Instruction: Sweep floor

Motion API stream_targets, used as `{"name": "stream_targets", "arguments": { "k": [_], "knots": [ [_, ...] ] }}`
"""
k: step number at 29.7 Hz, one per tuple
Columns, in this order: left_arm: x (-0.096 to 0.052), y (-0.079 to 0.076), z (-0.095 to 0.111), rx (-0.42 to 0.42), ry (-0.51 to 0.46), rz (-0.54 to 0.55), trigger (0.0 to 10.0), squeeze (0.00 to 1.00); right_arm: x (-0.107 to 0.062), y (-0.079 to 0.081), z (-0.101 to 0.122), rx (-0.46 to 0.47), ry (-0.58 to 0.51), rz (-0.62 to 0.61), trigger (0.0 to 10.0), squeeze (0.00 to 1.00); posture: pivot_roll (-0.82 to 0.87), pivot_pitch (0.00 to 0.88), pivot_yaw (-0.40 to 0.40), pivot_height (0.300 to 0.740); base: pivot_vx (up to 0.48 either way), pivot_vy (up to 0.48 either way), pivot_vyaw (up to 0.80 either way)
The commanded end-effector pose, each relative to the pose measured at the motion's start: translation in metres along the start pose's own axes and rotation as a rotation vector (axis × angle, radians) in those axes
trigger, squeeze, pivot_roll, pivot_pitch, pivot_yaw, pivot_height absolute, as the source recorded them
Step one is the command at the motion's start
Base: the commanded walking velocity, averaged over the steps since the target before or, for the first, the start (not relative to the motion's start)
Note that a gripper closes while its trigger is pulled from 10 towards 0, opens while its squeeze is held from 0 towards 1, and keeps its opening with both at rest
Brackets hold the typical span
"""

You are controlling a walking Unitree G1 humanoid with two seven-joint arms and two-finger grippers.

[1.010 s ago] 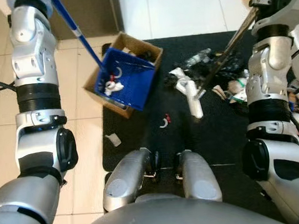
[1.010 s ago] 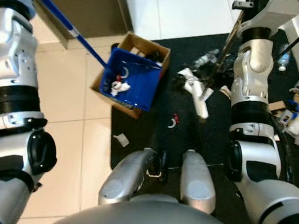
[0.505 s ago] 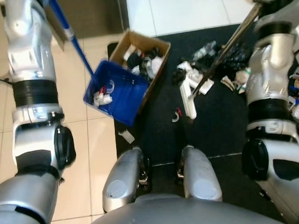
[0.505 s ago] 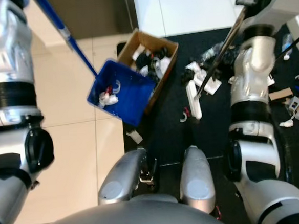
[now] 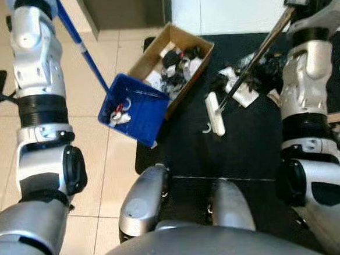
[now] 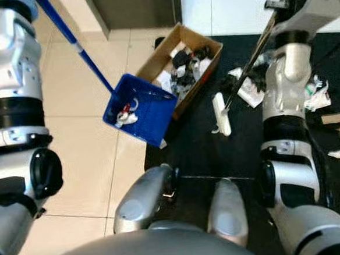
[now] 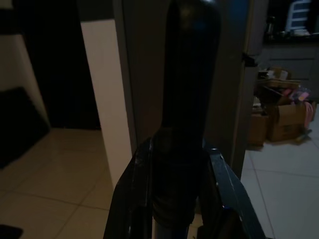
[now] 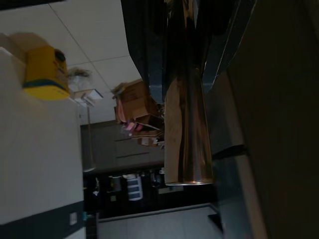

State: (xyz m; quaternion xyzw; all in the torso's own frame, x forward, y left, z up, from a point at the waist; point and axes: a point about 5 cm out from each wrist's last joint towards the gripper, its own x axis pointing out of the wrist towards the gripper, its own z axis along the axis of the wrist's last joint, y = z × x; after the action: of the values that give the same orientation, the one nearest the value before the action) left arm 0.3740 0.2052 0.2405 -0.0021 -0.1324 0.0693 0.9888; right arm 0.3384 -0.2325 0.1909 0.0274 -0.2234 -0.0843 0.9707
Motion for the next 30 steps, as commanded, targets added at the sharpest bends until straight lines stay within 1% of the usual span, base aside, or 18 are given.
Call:
{"name": "stream_targets", "arguments": {
  "k": [1,9,17,22,23,24,25,26,30],
  "knots": [
    [0.002,0.000,0.013,0.000,-0.058,-0.002,10.0,0.00,0.003,0.001,0.009,-0.007,-0.049,0.010,10.0,0.00,0.09,0.038,0.095,0.740,0.000,0.000,0.00],
    [0.002,0.004,0.011,0.003,-0.052,0.020,10.0,0.00,0.002,0.002,0.008,-0.004,-0.046,0.014,10.0,0.00,0.09,0.043,0.094,0.740,0.000,0.000,0.00],
    [0.001,0.004,0.008,0.006,-0.046,0.030,10.0,0.00,0.001,0.002,0.008,-0.004,-0.044,0.015,10.0,0.00,0.09,0.047,0.092,0.740,0.000,0.000,0.00],
    [0.003,0.007,0.008,0.012,-0.046,0.041,10.0,0.00,0.001,0.003,0.007,-0.003,-0.040,0.016,10.0,0.00,0.09,0.050,0.092,0.740,0.000,0.000,0.00],
    [0.004,0.009,0.008,0.008,-0.043,0.052,10.0,0.00,0.000,0.004,0.006,-0.001,-0.038,0.017,10.0,0.00,0.09,0.052,0.092,0.740,0.000,0.000,0.00],
    [0.006,0.014,0.005,-0.015,-0.025,0.076,10.0,0.00,-0.001,0.005,0.004,0.001,-0.033,0.020,10.0,0.00,0.09,0.056,0.092,0.740,0.000,0.000,0.00],
    [0.006,0.014,0.005,-0.015,-0.025,0.076,10.0,0.00,-0.001,0.005,0.004,0.001,-0.033,0.020,10.0,0.00,0.09,0.056,0.092,0.740,0.000,0.000,0.00],
    [0.010,0.022,0.001,-0.027,0.000,0.120,10.0,0.00,-0.003,0.007,0.001,0.004,-0.023,0.025,10.0,0.00,0.09,0.060,0.092,0.740,0.000,0.000,0.00],
    [0.016,0.031,-0.002,-0.003,0.006,0.161,10.0,0.00,-0.006,0.011,-0.003,0.011,-0.007,0.034,10.0,0.00,0.10,0.072,0.091,0.740,0.000,0.000,0.00]
  ]
}}
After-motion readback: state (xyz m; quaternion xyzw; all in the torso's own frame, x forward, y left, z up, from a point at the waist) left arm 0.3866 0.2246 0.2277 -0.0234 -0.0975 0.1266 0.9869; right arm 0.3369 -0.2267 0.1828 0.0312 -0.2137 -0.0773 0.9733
